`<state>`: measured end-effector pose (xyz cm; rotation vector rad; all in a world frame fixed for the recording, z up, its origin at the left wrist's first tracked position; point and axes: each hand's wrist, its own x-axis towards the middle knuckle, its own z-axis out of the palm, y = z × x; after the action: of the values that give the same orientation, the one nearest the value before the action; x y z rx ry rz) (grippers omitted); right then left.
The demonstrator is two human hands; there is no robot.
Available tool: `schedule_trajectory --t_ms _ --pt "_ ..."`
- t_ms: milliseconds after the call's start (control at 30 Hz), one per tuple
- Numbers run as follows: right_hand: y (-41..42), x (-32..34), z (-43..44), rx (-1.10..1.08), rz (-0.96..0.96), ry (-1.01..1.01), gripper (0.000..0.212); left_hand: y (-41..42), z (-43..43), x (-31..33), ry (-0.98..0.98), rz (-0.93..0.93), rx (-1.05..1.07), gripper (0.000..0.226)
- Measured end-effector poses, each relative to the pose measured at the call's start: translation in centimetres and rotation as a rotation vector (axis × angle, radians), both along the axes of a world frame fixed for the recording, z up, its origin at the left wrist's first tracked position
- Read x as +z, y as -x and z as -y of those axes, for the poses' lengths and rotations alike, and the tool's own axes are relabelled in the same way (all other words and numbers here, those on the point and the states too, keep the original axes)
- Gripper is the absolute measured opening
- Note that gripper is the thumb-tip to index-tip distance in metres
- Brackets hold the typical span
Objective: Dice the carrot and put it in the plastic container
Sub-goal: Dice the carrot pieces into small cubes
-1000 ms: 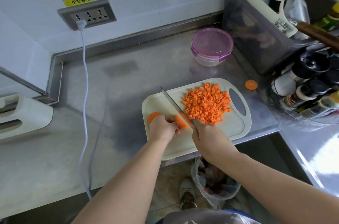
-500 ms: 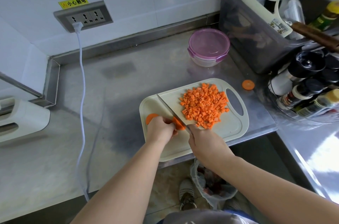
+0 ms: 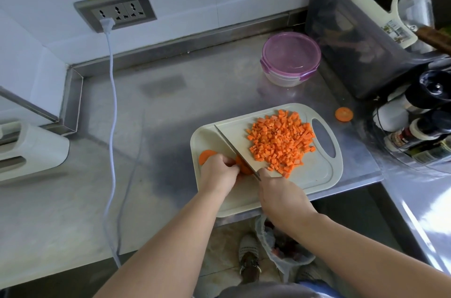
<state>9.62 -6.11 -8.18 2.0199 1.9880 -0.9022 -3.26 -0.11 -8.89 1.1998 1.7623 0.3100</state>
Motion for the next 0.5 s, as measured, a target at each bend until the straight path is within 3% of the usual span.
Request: schedule_trajectory --t_ms 333,500 --pt "0.0 0.8 -0.8 -0.129 -0.139 -0.078 0.022 -0.1 0.3 0.1 0.018 0.117 0.081 0.02" --pt "0.4 0.8 0.0 -0.086 -0.12 -0.085 0.021 -0.1 0.4 0.1 0.009 0.126 0.076 0.021"
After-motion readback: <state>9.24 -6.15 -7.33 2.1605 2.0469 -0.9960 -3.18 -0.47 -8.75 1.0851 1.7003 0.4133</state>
